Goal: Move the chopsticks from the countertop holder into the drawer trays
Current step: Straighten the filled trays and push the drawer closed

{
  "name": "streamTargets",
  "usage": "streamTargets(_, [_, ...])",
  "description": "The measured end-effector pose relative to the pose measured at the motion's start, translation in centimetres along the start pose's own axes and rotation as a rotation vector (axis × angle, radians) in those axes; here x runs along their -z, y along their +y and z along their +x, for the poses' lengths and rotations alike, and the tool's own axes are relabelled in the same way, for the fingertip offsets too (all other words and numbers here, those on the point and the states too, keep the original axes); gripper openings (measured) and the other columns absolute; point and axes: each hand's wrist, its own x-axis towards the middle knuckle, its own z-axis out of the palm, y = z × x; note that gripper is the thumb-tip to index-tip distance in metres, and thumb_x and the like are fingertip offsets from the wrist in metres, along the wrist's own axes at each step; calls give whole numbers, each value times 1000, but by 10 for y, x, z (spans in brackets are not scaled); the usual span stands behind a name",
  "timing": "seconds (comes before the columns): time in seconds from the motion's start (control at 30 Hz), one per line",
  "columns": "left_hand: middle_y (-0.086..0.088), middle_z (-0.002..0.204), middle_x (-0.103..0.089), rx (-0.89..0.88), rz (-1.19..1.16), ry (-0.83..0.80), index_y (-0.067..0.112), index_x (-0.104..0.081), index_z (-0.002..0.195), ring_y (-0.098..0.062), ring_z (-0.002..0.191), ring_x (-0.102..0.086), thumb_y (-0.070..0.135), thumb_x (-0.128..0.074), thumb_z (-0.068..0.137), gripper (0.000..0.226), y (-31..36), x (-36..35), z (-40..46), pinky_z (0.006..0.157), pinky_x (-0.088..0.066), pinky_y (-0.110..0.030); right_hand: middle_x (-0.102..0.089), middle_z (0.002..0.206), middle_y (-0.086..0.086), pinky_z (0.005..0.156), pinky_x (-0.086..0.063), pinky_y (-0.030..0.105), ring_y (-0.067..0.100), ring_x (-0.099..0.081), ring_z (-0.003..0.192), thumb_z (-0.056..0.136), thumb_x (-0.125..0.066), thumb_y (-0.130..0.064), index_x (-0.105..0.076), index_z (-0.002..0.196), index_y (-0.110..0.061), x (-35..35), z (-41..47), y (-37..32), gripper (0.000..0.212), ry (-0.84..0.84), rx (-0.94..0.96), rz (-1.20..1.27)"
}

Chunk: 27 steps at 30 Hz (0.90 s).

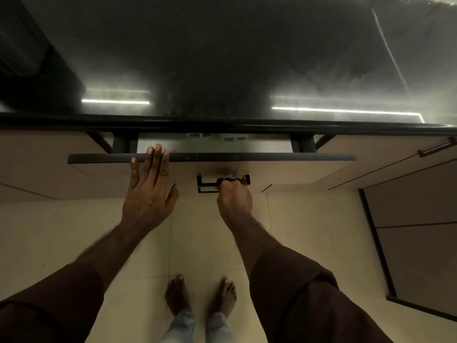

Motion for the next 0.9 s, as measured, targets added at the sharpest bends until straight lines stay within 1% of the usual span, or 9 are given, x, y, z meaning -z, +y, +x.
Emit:
streamTargets(0.07, [-22, 159, -9, 8, 18, 20, 2, -1, 151, -35, 148, -10, 32, -50, 92, 82, -6, -3, 10, 119, -3, -54, -66, 114, 14, 101, -48, 43, 28, -62, 107, 96, -56, -15, -61, 123, -10, 2, 10, -1, 27, -7, 17, -6])
streamTargets(0.17, [-24, 158, -10, 45, 59, 58, -2, -4, 151, -36, 148, -9, 29, -50, 93, 80, -14, -7, 25, 119, -5, -55, -66, 114, 14, 99, -50, 43, 27, -62, 106, 96, -57, -16, -60, 124, -11, 5, 26, -2, 29, -19, 27, -12])
streamTargets(0.3, [-23, 158, -7, 64, 79, 107, -2, -2, 150, -32, 149, -3, 32, -46, 96, 78, -21, -9, 44, 119, -5, -53, -64, 117, 14, 101, -48, 43, 28, -61, 110, 95, -59, -15, -58, 127, -11, 10, 44, -3, 32, -33, 33, -21])
streamTargets(0.43, [-22, 157, -5, 60, 95, 148, -2, -1, 150, -30, 149, 1, 33, -54, 95, 84, -26, -7, 60, 119, -5, -53, -55, 134, 15, 114, -35, 44, 32, -49, 127, 95, -57, -12, -46, 140, -11, 15, 58, -2, 46, -79, 43, -54])
streamTargets(0.53, [-23, 157, -7, 57, 119, 155, -2, -3, 150, -32, 148, -2, 36, -57, 93, 88, -28, -9, 67, 119, -5, -53, -46, 145, 14, 119, -24, 42, 32, -36, 139, 96, -56, -12, -41, 144, -12, 18, 61, -1, 51, -98, 40, -18])
streamTargets(0.6, [-22, 157, -7, 61, 107, 167, -2, -4, 150, -32, 148, -2, 36, -59, 92, 89, -27, -10, 68, 119, -5, -53, -41, 149, 15, 122, -17, 41, 33, -28, 143, 97, -55, -12, -38, 146, -11, 18, 64, 0, 52, -101, 35, 6])
streamTargets(0.67, [-22, 158, -7, 67, 94, 175, -3, -7, 150, -32, 149, -3, 36, -60, 91, 89, -26, -11, 69, 120, -5, -53, -42, 149, 14, 122, -18, 41, 33, -29, 143, 96, -57, -13, -38, 147, -12, 19, 70, -1, 54, -112, 34, 10])
streamTargets(0.77, [-22, 158, -8, 66, 96, 177, -5, -10, 149, -32, 149, -3, 37, -60, 91, 87, -26, -10, 69, 119, -6, -54, -47, 145, 12, 119, -24, 41, 31, -35, 139, 95, -60, -14, -44, 143, -13, 20, 80, -2, 51, -129, 3, 53])
streamTargets(0.9, [-23, 158, -11, 63, 105, 179, -4, -11, 150, -35, 148, -8, 36, -59, 92, 85, -25, -11, 70, 119, -8, -55, -51, 141, 12, 118, -28, 42, 31, -40, 136, 94, -59, -10, -45, 142, -14, 22, 88, -3, 50, -116, 19, -15])
